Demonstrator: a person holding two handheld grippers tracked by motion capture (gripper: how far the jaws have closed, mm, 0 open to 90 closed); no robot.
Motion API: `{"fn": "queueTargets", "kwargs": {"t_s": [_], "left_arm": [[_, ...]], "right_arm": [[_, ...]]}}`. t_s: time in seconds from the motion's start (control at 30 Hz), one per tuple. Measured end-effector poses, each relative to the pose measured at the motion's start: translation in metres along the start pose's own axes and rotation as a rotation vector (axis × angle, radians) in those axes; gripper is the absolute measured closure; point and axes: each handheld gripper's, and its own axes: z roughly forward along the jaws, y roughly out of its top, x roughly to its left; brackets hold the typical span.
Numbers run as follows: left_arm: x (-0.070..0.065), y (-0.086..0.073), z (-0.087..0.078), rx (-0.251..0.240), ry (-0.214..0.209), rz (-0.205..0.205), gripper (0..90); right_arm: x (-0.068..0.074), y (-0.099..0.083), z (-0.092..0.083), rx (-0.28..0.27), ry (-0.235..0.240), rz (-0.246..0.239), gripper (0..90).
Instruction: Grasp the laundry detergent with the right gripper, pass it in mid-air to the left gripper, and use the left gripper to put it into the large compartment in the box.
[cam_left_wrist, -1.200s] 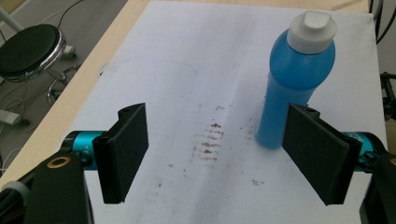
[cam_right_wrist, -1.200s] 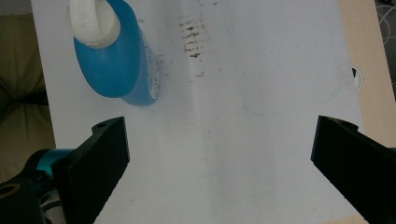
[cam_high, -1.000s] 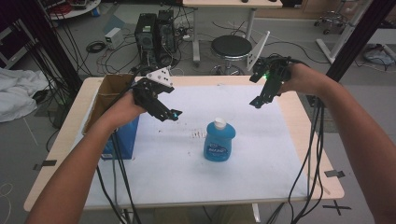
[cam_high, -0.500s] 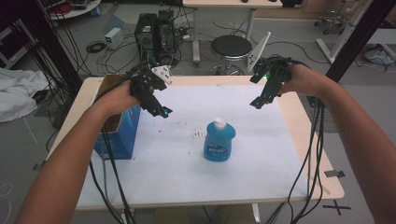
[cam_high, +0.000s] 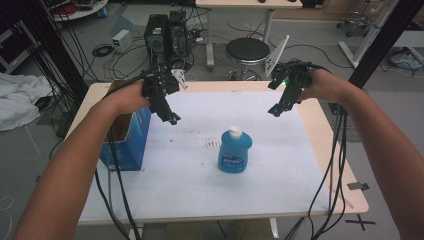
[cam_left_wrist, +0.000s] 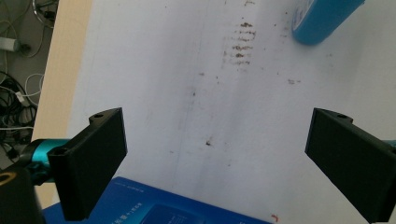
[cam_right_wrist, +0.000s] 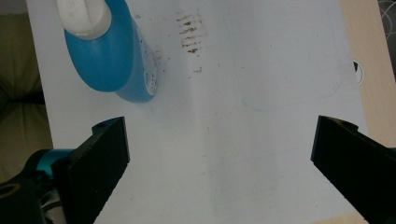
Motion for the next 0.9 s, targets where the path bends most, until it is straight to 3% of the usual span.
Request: {"fn": "queueTargets", "kwargs": {"t_s": [0.23,0.3,0.37,0.47,0.73,0.9], "left_arm": [[-0.0007,-0.0020,-0.0046,-0.018,0.023,-0.003,5.6],[-0.0017,-0.0032,-0.0061,-0.036,0.012,-0.004,5.5],[-0.0018,-0.0044,-0.0065,-0.031,-0.033,-0.024,5.6],[-0.0031,-0.0047,-0.0059,0.006,-0.030,-0.053,5.5],[-0.0020,-0.0052,-0.0054,0.017,-0.073,-0.036,5.6],[-0.0011,-0.0053,-0.0031,0.024,-0.075,-0.034,5.6]], "right_arm": [[0.0001,0.0003,0.0014,0.001,0.001,0.005,3.3],[0.0000,0.0006,0.0022,0.001,0.002,0.004,3.3],[-0.0003,0.0008,0.0027,-0.001,0.002,0.000,3.3],[0.0001,0.0015,0.0027,0.000,0.005,0.000,3.3],[0.0003,0.0027,0.0038,0.003,0.013,0.000,3.3],[0.0005,0.0035,0.0051,0.002,0.013,-0.011,3.3]]}}
